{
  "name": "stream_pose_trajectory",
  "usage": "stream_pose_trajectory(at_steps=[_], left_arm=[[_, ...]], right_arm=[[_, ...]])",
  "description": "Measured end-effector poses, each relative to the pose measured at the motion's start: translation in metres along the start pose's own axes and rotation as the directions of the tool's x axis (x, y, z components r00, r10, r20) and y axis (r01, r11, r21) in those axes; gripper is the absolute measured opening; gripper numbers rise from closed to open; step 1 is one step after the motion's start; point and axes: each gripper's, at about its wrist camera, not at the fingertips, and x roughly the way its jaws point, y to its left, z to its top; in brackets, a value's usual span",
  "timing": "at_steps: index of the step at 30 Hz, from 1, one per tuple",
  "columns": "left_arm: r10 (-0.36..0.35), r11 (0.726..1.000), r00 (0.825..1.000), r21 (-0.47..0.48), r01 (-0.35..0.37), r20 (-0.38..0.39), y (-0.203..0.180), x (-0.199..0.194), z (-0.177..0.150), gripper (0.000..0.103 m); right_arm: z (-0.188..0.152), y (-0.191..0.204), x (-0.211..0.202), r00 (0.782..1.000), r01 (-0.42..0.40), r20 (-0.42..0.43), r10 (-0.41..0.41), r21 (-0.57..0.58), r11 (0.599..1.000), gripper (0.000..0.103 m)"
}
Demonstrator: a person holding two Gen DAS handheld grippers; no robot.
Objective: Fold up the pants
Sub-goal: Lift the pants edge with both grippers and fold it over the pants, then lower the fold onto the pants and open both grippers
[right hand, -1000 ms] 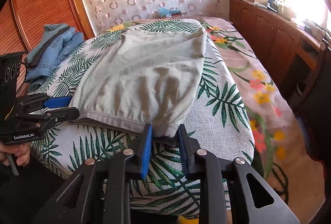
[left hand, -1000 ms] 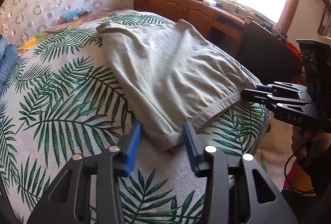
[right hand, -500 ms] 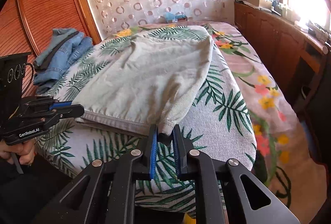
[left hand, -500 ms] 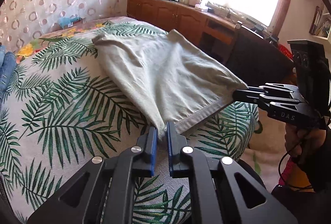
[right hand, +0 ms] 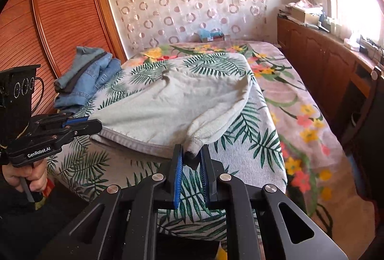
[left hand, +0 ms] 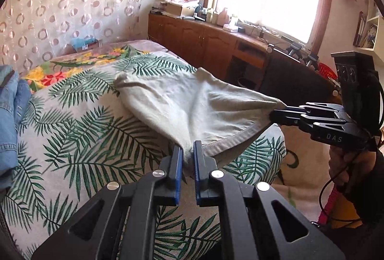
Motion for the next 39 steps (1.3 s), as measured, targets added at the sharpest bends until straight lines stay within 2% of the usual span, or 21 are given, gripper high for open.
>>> stream_pose_trajectory(at_steps=[6, 10, 15, 22, 30, 33, 39], left_arm=[[-0.018, 1.0, 0.999, 0.013, 0.017, 0.048, -0.007, -0.021, 0.008, 0.009], [-0.001, 1.0, 0.998, 0.023, 0.0, 0.061, -0.006, -0.023, 0.01, 0.009], [0.017, 1.0, 0.999, 0.025, -0.018, 0.038, 0.006, 0.0, 0.021, 0.009], [0.037, 0.999, 0.999, -0.024, -0.037, 0.002, 0.033, 0.035, 0.042, 0.009], [0.067, 0.998, 0.998, -0.015, -0.067, 0.007, 0.04, 0.046, 0.066, 0.009], [0.084, 0.996, 0.996, 0.009, -0.084, -0.01, 0.045, 0.061, 0.078, 0.009], [0.115, 0.992, 0.99, -0.037, -0.118, -0.075, 0.064, 0.1, 0.086, 0.009]], right_arm=[[-0.003, 0.006, -0.01, 1.0, -0.007, 0.021, 0.008, -0.013, 1.0, 0.014], [-0.004, 0.007, -0.013, 0.999, -0.008, 0.039, 0.009, -0.014, 1.0, 0.014], [0.0, -0.002, 0.003, 0.999, 0.012, 0.048, -0.012, -0.009, 1.0, 0.014], [0.02, -0.006, 0.032, 0.997, 0.042, 0.063, -0.041, -0.015, 0.999, 0.014], [0.05, -0.007, 0.059, 0.995, 0.058, 0.082, -0.056, -0.023, 0.998, 0.014], [0.059, -0.01, 0.074, 0.994, 0.077, 0.084, -0.075, -0.029, 0.997, 0.014], [0.067, -0.016, 0.125, 0.994, 0.104, 0.022, -0.103, -0.012, 0.995, 0.014]])
